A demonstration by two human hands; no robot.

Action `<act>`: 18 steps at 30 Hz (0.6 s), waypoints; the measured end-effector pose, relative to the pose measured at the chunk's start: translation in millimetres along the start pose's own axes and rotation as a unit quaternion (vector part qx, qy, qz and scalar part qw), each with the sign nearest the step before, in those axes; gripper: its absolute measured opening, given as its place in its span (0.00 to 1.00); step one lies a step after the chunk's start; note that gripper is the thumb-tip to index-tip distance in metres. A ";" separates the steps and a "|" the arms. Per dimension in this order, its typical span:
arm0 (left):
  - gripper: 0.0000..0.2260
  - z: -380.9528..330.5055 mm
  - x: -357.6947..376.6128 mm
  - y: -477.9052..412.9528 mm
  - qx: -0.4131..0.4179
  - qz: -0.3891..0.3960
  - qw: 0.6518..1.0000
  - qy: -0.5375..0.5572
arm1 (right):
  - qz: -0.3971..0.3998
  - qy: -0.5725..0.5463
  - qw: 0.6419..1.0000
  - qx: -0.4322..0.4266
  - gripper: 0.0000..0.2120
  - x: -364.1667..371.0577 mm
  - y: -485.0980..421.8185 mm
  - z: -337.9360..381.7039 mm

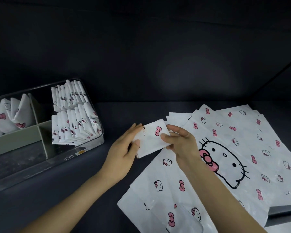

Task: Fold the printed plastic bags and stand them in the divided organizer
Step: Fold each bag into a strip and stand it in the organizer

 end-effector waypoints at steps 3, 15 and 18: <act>0.15 -31.6 -29.8 3.4 -0.026 -0.077 0.982 0.168 | 0.119 -0.083 0.984 0.105 0.15 -0.3 10.8 5.0; 0.07 -37.4 -92.9 11.2 0.008 0.073 0.991 0.113 | 0.290 -0.050 0.915 0.275 0.15 60.2 43.9 -7.8; 0.09 -38.6 -98.8 20.0 -0.054 -0.002 0.984 0.169 | 0.246 0.142 0.949 0.136 0.09 66.9 48.8 -4.8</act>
Point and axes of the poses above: each hand's wrist, its own y-axis away from the middle knuckle, its own x-axis out of the palm, z = x × y, the point moved 1 cm from there along -y, towards the middle knuckle, and after that the axes turned 6 degrees about x, right-handed, at the moved point
